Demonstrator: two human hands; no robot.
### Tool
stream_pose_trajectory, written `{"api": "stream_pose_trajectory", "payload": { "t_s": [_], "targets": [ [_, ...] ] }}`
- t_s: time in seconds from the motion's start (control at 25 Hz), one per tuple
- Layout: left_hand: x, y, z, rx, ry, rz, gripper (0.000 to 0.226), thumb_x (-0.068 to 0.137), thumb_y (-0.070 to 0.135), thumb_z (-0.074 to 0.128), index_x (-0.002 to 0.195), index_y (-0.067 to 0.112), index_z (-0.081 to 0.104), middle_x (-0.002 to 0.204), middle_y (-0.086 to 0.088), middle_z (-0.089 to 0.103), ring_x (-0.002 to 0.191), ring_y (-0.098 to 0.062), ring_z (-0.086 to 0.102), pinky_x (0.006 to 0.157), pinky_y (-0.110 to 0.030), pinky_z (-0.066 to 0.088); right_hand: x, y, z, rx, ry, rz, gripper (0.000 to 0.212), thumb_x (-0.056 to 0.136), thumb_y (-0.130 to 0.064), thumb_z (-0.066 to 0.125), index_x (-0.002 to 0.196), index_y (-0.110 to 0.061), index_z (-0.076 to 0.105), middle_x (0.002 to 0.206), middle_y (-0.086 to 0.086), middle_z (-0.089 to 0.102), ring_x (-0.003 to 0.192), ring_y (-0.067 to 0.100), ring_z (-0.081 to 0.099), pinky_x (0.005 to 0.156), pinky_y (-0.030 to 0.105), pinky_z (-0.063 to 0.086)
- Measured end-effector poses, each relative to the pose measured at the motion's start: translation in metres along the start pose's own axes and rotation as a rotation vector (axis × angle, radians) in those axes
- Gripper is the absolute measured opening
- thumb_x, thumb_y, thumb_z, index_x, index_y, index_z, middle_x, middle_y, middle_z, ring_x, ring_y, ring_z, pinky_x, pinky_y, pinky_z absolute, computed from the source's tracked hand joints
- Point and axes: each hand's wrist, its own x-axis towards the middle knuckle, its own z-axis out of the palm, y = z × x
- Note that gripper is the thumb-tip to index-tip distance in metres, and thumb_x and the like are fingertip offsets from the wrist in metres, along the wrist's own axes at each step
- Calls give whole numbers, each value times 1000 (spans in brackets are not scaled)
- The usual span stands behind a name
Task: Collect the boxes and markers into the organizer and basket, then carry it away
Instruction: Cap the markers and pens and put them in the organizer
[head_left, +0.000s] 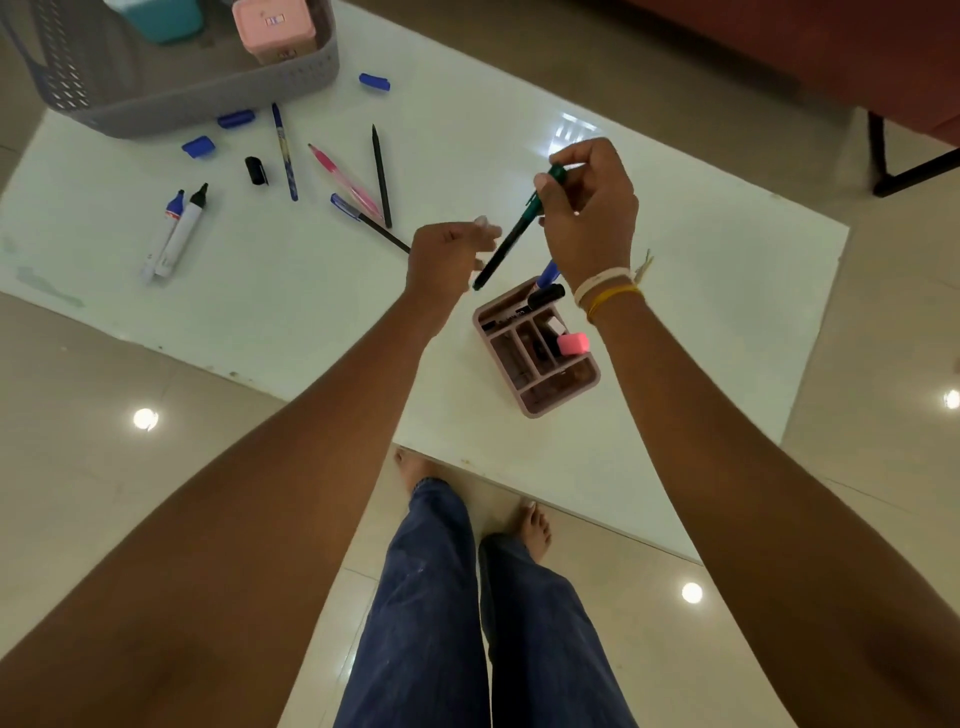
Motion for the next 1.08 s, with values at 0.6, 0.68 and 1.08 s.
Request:
{"api": "stream_pose_trajectory", "payload": {
  "t_s": [0.6,0.68,1.08],
  "targets": [
    [-28,-56,15,214,65,-218,35,89,14,67,124,13,62,122,-11,65,91,-30,72,70,-40,62,-41,47,-43,-209,3,175,27,94,-17,47,103,-10,72,106,4,70,98,14,59,89,20,42],
    [-30,-61,15,108,63,-244,36,88,16,69,123,12,64,120,-10,67,93,-30,72,69,-42,62,-43,52,-45,-204,-40,304,28,97,-20,46,104,-7,69,103,8,69,92,17,57,88,25,44],
    [-39,-64,28,-551,84,-285,36,97,3,51,133,11,54,113,-8,65,116,-32,61,96,-43,53,-52,62,-8,-57,-184,935,36,88,-10,46,124,-7,48,114,17,59,73,37,69,67,50,61]
  ]
}}
